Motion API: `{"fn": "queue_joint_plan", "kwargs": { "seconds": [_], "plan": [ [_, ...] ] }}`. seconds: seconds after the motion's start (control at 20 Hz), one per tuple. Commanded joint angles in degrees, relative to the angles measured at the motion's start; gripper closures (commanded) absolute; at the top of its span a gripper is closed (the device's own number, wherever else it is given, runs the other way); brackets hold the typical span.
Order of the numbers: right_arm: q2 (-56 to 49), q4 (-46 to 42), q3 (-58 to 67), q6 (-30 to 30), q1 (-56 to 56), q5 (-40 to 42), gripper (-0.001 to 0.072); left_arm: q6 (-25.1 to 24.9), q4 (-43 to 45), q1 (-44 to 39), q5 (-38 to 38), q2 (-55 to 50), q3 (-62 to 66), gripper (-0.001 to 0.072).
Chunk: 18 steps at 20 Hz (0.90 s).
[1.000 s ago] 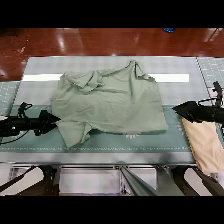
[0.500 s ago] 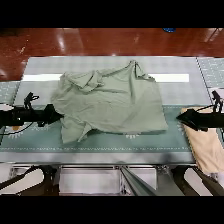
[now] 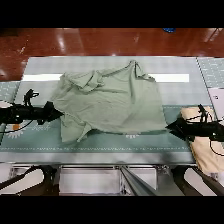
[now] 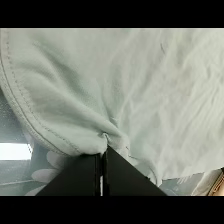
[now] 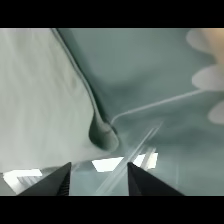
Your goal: Fold the shirts.
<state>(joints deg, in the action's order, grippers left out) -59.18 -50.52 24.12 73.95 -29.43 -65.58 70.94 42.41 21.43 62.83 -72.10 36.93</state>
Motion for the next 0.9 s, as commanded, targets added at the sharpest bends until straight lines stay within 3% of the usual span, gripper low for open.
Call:
{"fn": "queue_joint_plan", "kwargs": {
  "seconds": [0.0,0.2,0.25,0.3,0.55,0.65,0.85],
  "plan": [
    [-5.1,5.7,-0.5,-1.2,3.2,5.5,0.0311,0.0,0.0,0.0,0.2,0.0,0.1,0.0688],
    [-11.3,14.8,2.2,-2.3,11.1,14.1,0.0340,0.0,0.0,0.0,0.2,0.0,0.1,0.0688],
    [-12.1,15.3,4.1,-3.4,12.4,13.6,0.0548,0.0,-0.1,0.0,0.3,0.0,0.3,0.0687],
    [-12.4,15.6,6.8,-6.9,13.8,11.6,0.0693,0.0,-0.7,0.0,0.9,0.0,0.9,0.0687],
    [-9.8,14.1,30.3,-7.0,15.0,-2.4,0.0694,-3.0,-13.5,0.0,6.3,3.8,14.7,0.0688],
    [-6.8,9.6,45.3,-3.5,15.0,-3.6,0.0694,-3.3,-17.9,0.0,5.3,7.4,25.1,0.0688],
    [-1.0,3.0,73.0,-1.6,15.0,-3.9,0.0694,-3.6,-17.7,0.5,2.7,15.5,48.0,0.0688]
  ]
}}
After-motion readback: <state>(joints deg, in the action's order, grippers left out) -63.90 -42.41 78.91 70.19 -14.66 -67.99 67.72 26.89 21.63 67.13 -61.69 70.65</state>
